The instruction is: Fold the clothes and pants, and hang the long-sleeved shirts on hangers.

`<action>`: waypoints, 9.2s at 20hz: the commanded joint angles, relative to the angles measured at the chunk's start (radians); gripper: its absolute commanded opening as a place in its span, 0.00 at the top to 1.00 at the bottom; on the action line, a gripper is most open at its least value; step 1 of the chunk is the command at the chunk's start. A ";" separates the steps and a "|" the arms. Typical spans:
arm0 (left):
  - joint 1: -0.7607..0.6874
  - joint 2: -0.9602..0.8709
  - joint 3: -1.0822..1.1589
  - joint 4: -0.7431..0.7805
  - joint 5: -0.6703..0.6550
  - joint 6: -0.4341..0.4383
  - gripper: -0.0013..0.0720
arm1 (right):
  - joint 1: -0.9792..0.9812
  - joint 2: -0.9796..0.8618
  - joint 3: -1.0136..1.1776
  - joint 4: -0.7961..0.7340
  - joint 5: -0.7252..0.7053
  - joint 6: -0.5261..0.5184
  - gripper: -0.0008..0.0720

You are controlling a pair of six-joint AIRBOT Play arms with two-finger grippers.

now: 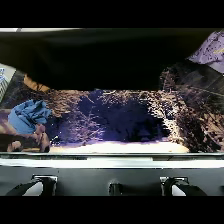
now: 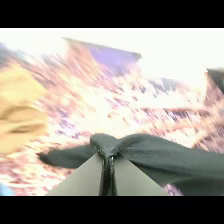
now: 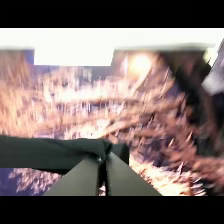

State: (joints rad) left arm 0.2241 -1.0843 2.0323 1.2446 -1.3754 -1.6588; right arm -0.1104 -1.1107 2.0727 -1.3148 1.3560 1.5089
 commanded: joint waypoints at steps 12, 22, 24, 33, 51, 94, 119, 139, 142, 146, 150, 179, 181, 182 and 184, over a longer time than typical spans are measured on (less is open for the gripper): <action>-0.001 0.106 -0.162 0.050 -0.069 -0.029 0.96 | 0.003 -0.008 0.010 -0.187 0.192 0.110 0.95; -0.156 -0.668 -0.288 0.041 0.291 0.088 0.96 | 0.003 -0.671 -0.161 -0.185 -0.034 0.114 0.95; -0.174 -0.797 -0.262 0.041 0.383 0.088 0.96 | 0.003 -0.768 -0.161 -0.158 -0.153 0.123 0.95; -0.175 -0.909 -0.182 0.012 0.291 0.089 0.13 | 0.001 -0.901 -0.158 -0.004 -0.123 0.148 0.48; 0.274 -0.119 -0.879 -0.015 0.034 0.122 0.15 | -0.472 -0.189 -1.256 0.333 0.038 -0.324 0.24; 0.268 -0.235 -1.373 -0.439 0.130 0.522 0.15 | -0.470 -0.188 -1.559 0.410 -0.158 -0.432 0.95; 0.148 -0.257 -1.431 -0.444 0.257 0.488 0.96 | -0.470 -0.172 -1.556 0.424 -0.124 -0.441 0.95; -0.013 -0.091 0.107 0.061 0.002 0.094 0.96 | -0.010 -0.022 0.043 -0.109 -0.074 -0.021 0.95; -0.013 0.114 0.019 0.158 -0.004 0.045 0.96 | -0.010 0.125 0.043 -0.122 -0.070 0.011 0.95; -0.013 0.294 -0.077 0.193 -0.017 -0.049 0.96 | -0.010 0.221 0.043 -0.129 -0.075 0.044 0.95; -0.013 0.302 -0.081 0.192 -0.028 -0.052 0.96 | -0.010 0.174 0.042 -0.126 -0.012 0.113 0.95; -0.180 -1.006 0.028 0.024 -0.094 0.144 0.96 | -0.004 -0.833 -0.140 -0.137 0.105 0.224 0.95; -0.182 -1.006 0.027 0.033 -0.166 0.110 0.96 | 0.011 -0.852 -0.140 -0.138 0.157 0.228 0.95; -0.182 -1.006 0.027 0.043 -0.202 0.096 0.96 | 0.021 -0.864 -0.140 -0.138 0.183 0.234 0.95; -0.182 -1.006 0.027 0.051 -0.269 0.063 0.96 | 0.035 -0.882 -0.140 -0.161 0.222 0.247 0.95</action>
State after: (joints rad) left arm 0.0429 -2.0888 2.0586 1.2781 -1.5112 -1.5436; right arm -0.0933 -1.9690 1.9331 -1.4574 1.4910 1.7367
